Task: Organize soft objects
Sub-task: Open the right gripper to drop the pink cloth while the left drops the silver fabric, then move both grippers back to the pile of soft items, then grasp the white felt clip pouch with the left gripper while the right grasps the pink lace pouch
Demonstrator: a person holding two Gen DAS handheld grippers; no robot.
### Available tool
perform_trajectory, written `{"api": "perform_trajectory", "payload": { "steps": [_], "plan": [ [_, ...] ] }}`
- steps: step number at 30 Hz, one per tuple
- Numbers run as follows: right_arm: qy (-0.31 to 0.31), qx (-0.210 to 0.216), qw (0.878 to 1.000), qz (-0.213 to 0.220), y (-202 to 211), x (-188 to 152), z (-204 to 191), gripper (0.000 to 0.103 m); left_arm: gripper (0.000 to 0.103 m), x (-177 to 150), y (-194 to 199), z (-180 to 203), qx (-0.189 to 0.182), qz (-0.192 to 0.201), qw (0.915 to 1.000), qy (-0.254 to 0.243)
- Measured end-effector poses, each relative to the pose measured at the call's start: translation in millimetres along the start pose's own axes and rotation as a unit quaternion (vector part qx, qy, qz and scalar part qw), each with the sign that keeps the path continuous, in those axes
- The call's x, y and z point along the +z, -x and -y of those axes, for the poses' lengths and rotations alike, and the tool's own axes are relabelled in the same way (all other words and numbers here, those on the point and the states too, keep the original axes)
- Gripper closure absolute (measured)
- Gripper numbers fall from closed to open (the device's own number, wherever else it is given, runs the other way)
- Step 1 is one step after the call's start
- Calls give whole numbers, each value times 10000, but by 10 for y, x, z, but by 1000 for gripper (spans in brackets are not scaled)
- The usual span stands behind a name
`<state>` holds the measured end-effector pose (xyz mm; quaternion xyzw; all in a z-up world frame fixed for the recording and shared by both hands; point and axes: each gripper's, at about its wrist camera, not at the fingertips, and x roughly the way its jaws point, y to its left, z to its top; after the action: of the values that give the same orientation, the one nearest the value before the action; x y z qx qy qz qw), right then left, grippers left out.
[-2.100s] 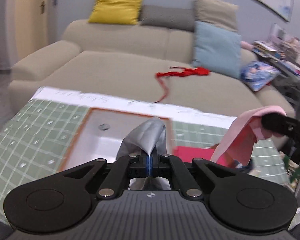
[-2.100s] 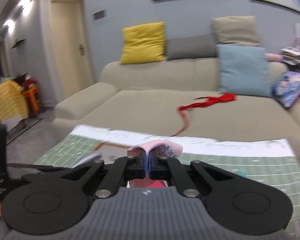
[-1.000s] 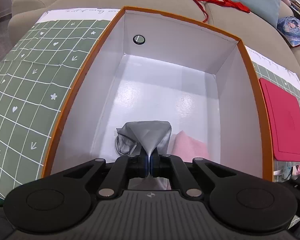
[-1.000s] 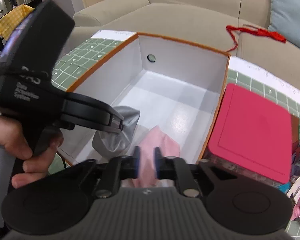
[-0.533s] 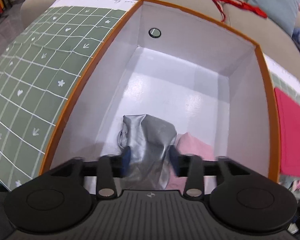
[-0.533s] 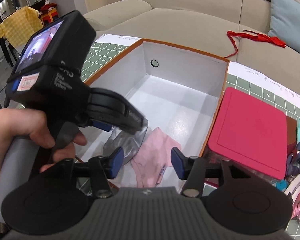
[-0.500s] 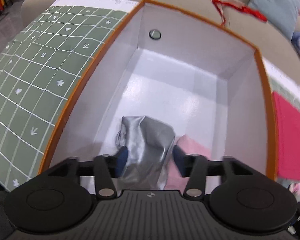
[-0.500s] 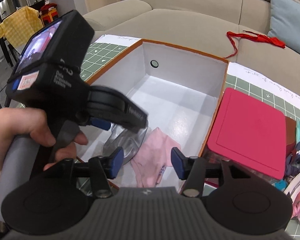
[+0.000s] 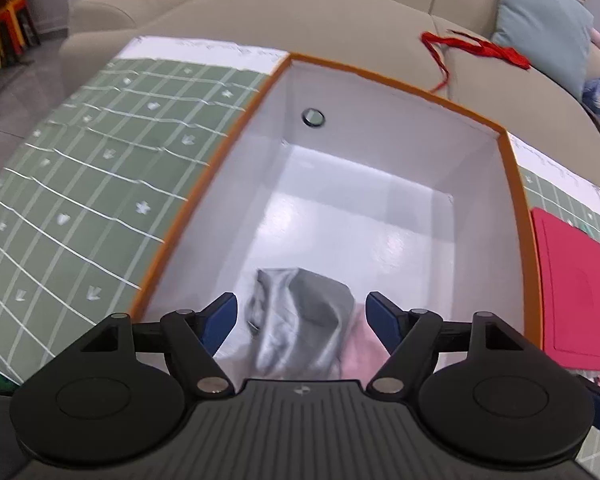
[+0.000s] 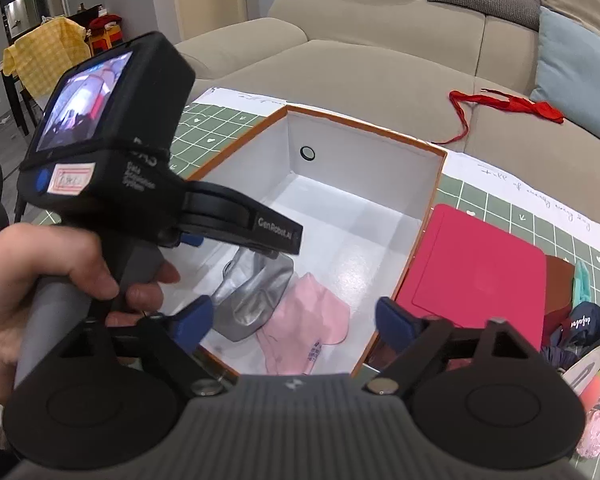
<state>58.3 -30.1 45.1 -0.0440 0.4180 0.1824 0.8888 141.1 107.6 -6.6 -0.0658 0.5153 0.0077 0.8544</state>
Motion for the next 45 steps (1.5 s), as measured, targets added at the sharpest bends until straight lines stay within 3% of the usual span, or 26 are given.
{"api": "perform_trajectory", "payload": {
  "steps": [3, 7, 15, 23, 28, 34, 39, 43, 45],
  "plan": [
    [-43, -49, 10000, 21, 54, -12, 41, 14, 17, 14, 42, 12, 199, 181, 9996, -20],
    [-351, -57, 9993, 95, 158, 4, 234, 14, 17, -33, 159, 133, 476, 515, 9948, -741],
    [-819, -213, 9955, 417, 451, -19, 662, 14, 17, -121, 565, 353, 578, 1078, 9891, -820],
    [-1201, -466, 9891, 719, 781, -153, 1146, 14, 16, -219, 1064, 700, 149, 1729, 9790, -1067],
    [-1488, -783, 9822, 840, 946, -342, 1596, 14, 15, -344, 1246, 1095, -291, 1807, 9725, -1443],
    [-1986, -1133, 9720, 543, 938, -631, 2201, 14, 15, -630, 1239, 1736, -879, 1723, 9518, -2379],
    [-1904, -1410, 9714, 187, 795, -867, 2452, 14, 15, -893, 1045, 2207, -1170, 1406, 9384, -2931],
    [-2159, -1460, 9654, -114, 598, -1041, 2656, 14, 15, -1132, 822, 2470, -1435, 1301, 9210, -3379],
    [-2284, -1518, 9614, -231, 514, -1095, 2737, 14, 14, -1267, 739, 2561, -1517, 1402, 9058, -3698]
  ]
}}
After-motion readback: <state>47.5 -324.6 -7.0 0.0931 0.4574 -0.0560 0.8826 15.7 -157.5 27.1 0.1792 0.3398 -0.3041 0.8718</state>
